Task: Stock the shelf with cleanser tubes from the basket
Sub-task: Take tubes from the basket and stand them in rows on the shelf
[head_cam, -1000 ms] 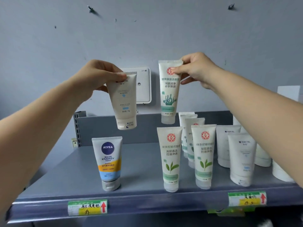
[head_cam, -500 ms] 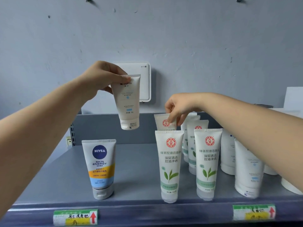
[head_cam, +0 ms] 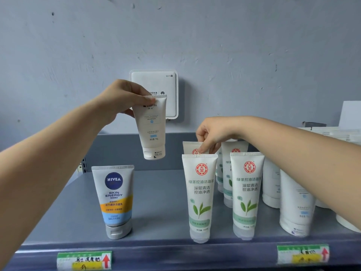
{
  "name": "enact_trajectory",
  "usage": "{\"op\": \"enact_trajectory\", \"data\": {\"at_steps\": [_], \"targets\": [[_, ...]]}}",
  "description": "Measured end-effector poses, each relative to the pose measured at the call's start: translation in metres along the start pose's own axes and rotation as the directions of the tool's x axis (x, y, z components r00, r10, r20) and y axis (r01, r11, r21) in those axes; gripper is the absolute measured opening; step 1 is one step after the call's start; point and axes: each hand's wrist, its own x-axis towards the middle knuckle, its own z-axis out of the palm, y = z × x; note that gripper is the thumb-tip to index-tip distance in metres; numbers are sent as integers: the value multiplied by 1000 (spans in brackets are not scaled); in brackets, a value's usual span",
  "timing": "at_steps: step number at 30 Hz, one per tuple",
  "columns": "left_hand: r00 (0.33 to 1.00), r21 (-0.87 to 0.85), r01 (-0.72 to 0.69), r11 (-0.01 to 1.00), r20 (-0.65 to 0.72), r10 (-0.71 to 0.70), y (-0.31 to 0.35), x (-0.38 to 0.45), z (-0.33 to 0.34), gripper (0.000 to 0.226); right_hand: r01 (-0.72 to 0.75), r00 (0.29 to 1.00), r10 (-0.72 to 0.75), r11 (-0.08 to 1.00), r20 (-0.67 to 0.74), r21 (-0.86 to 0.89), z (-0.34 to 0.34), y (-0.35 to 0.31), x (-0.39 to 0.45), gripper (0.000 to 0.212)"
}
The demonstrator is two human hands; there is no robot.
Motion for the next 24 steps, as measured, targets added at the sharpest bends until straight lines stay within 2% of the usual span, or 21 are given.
{"op": "enact_trajectory", "data": {"at_steps": [8,16,18,20,24], "targets": [[1000,-10,4,1000,11,-4,-2,0,0,4,-7,998,11,998,58,-56,-3,-2,-4,19],[999,-1,-47,999,1,47,7,-8,-5,5,9,993,20,970,118,-241,-9,-15,-4,15],[998,8,-67,998,-21,67,9,-10,-9,5,34,997,-15,966,75,-256,-13,-22,-6,12],[996,13,-86,996,-29,86,10,-11,-13,5,81,995,-91,973,-38,-217,-17,-33,-8,6],[994,19,-104,994,-26,105,5,-13,-30,5,252,932,-234,967,-277,33,-22,-72,-8,11]]}}
